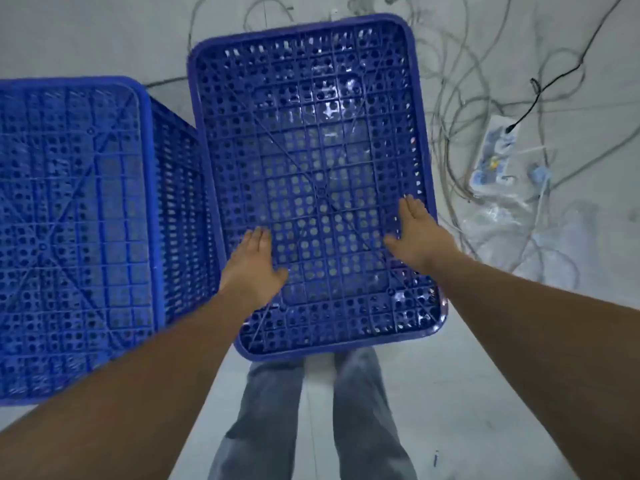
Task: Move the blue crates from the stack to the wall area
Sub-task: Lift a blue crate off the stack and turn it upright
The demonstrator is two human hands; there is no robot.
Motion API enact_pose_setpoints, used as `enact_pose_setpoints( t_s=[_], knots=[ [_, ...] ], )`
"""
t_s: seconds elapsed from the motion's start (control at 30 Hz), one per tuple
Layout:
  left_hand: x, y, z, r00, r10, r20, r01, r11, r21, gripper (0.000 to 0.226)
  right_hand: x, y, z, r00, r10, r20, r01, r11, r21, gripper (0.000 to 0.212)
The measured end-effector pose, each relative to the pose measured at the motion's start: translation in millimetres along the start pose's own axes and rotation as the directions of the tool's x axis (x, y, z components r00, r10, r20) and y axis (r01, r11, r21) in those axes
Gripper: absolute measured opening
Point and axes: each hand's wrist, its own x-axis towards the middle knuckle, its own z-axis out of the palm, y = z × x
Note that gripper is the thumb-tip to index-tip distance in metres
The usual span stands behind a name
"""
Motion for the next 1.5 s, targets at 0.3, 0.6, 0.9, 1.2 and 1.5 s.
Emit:
enact_pose_setpoints(
  t_s=[0.3, 0.6, 0.9, 1.2, 1.5],
  knots=[
    [53.6, 63.6, 16.0, 0.971, -0.203, -0.124, 0.184, 0.971, -0.152, 0.083, 41.4, 53.2, -0.3, 0.982, 0.183, -0.039, -0.152, 0.902, 0.403, 0.076],
    [66.2, 95.4, 14.3, 0.925, -0.369, -0.088, 0.308, 0.866, -0.394, 0.082, 59.9, 54.6, 10.0, 0.951, 0.308, -0.026, -0.107, 0.408, 0.907, 0.026],
    [59.4, 91.5, 10.6, 0.937, -0.336, -0.094, 0.279, 0.883, -0.377, 0.079, 51.3, 69.2, 14.0, 0.953, 0.304, -0.002, -0.086, 0.276, 0.957, 0.014],
    [55.6, 77.2, 15.6, 0.949, -0.293, -0.117, 0.245, 0.918, -0.311, 0.08, 49.8, 67.1, 19.9, 0.937, 0.322, -0.133, -0.027, 0.448, 0.894, 0.011],
    [55.4, 58.5, -1.8, 0.925, -0.351, -0.147, 0.276, 0.884, -0.378, 0.078, 34.8, 36.7, -1.9, 0.923, 0.224, -0.313, 0.16, 0.517, 0.841, 0.007]
  ],
)
